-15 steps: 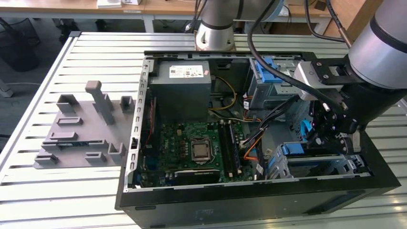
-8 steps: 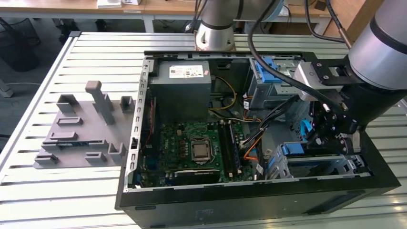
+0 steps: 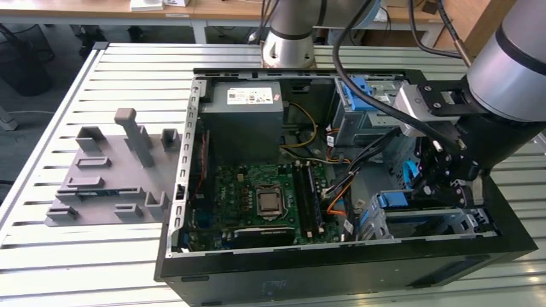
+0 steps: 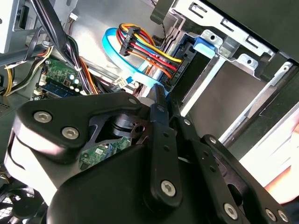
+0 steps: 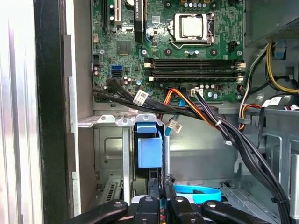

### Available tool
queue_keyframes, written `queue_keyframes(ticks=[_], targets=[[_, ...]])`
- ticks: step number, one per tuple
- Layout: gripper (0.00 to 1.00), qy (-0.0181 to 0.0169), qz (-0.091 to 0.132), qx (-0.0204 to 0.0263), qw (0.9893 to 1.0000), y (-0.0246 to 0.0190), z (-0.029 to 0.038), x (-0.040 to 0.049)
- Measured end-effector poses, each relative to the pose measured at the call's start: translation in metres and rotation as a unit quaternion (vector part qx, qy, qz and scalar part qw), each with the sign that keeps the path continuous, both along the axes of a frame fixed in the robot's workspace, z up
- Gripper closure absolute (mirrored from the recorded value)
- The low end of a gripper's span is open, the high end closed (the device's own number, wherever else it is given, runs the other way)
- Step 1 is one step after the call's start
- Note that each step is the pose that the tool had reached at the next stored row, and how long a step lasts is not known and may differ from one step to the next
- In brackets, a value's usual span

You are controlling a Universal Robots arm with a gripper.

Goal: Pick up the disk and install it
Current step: 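Insert the second disk wire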

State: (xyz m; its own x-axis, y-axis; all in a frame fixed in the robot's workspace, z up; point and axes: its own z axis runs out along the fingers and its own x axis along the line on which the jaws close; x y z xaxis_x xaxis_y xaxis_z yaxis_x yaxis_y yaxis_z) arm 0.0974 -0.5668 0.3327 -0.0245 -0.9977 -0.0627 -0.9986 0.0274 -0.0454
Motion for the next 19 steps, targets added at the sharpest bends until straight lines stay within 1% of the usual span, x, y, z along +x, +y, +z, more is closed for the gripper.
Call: queue_keyframes(ticks=[8,15,17,18,19], targets=[[0.84,0.0,0.0,-0.0002,1.0,-0.0002,-0.0032,0.0],[0.84,0.0,0.0,0.0002,1.0,-0.0001,-0.0037,0.0],[0.83,0.0,0.0,0.0004,1.0,-0.0001,-0.004,0.0],[0.77,0.0,0.0,0.0001,1.0,-0.0002,-0.0038,0.0],[0.77,0.0,0.0,0.0,1.0,-0.0002,-0.0035,0.0]])
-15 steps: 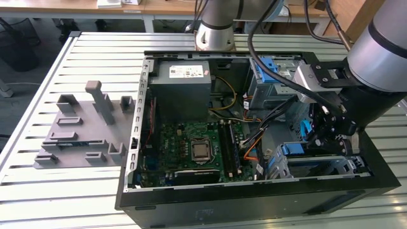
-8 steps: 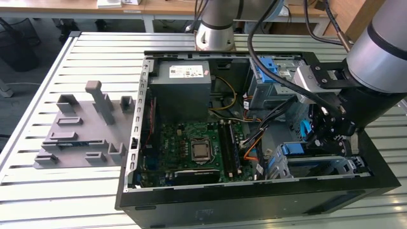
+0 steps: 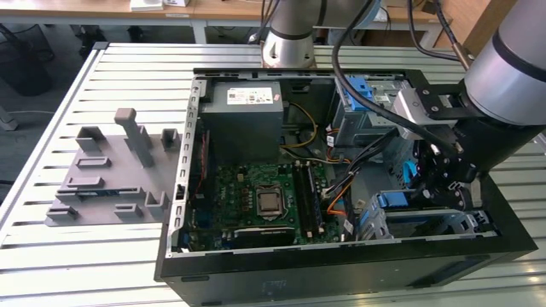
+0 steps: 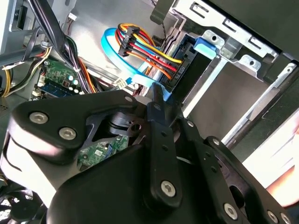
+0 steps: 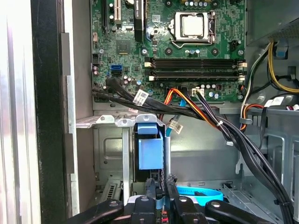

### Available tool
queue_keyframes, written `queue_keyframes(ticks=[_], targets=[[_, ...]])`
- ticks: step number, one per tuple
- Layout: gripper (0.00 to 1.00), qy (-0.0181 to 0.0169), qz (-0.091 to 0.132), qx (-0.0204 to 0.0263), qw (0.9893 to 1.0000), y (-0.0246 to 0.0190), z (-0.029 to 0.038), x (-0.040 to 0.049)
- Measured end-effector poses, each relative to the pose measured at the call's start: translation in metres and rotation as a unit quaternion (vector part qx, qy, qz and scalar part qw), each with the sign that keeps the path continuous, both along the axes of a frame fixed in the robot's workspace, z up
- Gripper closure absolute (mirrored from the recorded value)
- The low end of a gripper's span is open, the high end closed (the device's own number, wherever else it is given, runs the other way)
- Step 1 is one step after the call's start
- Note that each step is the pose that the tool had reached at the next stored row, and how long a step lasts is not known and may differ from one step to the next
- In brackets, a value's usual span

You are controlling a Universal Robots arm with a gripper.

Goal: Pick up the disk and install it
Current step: 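Insert the second disk wire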

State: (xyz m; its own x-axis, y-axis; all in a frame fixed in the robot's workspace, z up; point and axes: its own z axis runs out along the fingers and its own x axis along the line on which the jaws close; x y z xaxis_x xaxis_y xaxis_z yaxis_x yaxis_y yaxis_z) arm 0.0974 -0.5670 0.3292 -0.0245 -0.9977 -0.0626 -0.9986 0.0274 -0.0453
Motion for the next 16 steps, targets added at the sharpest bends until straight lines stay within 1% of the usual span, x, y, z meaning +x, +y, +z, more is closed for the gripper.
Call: queue_keyframes(ticks=[9,16], targets=[[0.77,0.0,0.0,0.0,1.0,0.0,0.0058,0.0],[0.77,0.0,0.0,0.0,1.0,0.0,0.0164,0.0]])
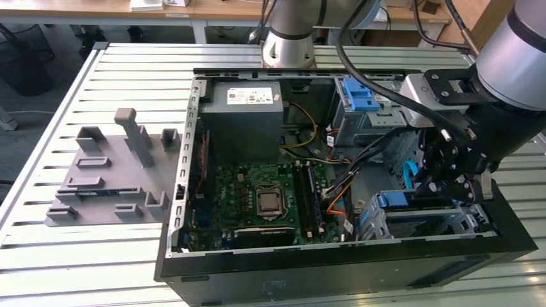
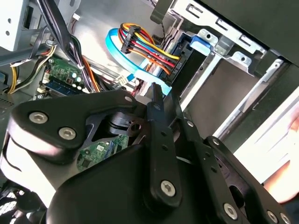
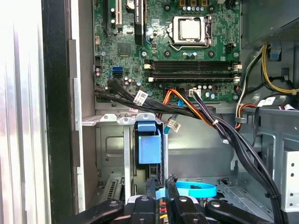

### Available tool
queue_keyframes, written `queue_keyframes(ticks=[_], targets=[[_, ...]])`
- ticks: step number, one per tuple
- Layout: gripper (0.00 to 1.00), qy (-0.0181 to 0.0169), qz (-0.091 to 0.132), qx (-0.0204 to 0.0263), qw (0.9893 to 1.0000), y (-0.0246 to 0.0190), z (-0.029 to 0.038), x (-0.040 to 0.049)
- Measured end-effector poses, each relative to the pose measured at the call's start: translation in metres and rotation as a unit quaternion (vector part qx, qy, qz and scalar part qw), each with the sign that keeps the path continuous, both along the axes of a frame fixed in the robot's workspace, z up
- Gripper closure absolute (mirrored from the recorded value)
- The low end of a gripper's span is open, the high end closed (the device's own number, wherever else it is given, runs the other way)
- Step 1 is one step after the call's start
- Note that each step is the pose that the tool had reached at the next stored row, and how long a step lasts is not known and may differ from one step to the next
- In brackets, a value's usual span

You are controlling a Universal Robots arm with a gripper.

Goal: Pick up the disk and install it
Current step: 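Insert the second disk wire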

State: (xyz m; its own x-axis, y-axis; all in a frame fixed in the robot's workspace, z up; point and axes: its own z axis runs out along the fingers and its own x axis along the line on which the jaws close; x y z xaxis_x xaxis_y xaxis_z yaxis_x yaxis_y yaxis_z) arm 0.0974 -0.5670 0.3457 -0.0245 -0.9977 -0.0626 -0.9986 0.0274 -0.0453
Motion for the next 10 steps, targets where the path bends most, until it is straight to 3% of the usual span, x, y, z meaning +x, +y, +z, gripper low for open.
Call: queue_keyframes(ticks=[2,5,10], targets=[[0.78,0.0,0.0,0.0001,1.0,0.0,0.0003,0.0],[0.89,0.0,0.0,0.0001,1.0,0.0,0.0004,0.0],[0.89,0.0,0.0,0.0001,1.0,0.0,0.0005,0.0]])
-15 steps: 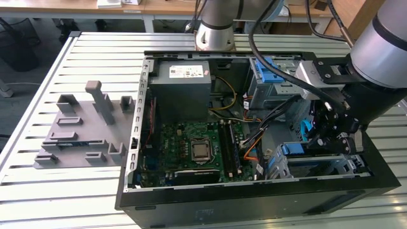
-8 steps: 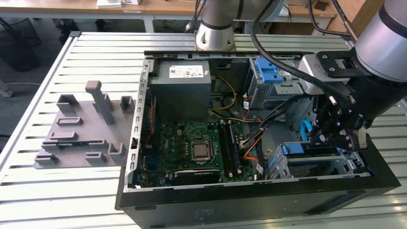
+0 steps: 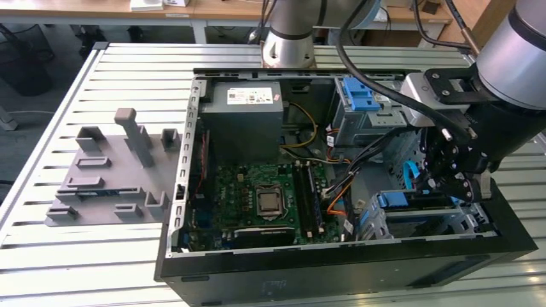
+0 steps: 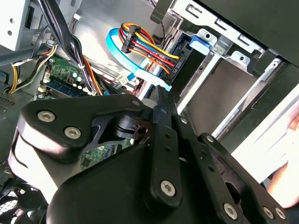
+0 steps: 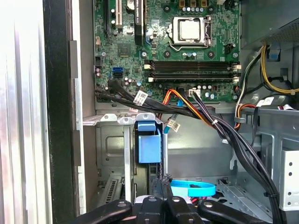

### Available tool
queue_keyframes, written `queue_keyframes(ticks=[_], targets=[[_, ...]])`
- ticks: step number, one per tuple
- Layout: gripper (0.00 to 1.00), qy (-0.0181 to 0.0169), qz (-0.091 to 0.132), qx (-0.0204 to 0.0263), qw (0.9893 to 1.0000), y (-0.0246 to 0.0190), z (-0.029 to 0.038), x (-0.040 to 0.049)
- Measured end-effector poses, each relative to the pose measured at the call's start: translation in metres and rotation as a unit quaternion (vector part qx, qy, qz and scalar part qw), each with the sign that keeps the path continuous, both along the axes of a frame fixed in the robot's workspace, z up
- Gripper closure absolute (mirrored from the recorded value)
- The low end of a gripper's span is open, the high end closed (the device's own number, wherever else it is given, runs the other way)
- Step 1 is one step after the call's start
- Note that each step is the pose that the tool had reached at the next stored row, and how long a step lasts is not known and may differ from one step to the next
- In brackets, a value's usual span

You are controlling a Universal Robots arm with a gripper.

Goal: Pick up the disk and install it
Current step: 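Insert the second disk wire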

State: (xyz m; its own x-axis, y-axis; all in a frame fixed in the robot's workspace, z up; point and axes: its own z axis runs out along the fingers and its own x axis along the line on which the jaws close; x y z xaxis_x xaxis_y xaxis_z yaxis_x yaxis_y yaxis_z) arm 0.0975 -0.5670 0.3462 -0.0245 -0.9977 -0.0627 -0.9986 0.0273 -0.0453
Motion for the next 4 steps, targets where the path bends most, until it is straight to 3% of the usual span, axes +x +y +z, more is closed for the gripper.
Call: queue_keyframes(ticks=[4], targets=[[0.89,0.0,0.0,0.0,1.0,0.0,0.0002,0.0]])
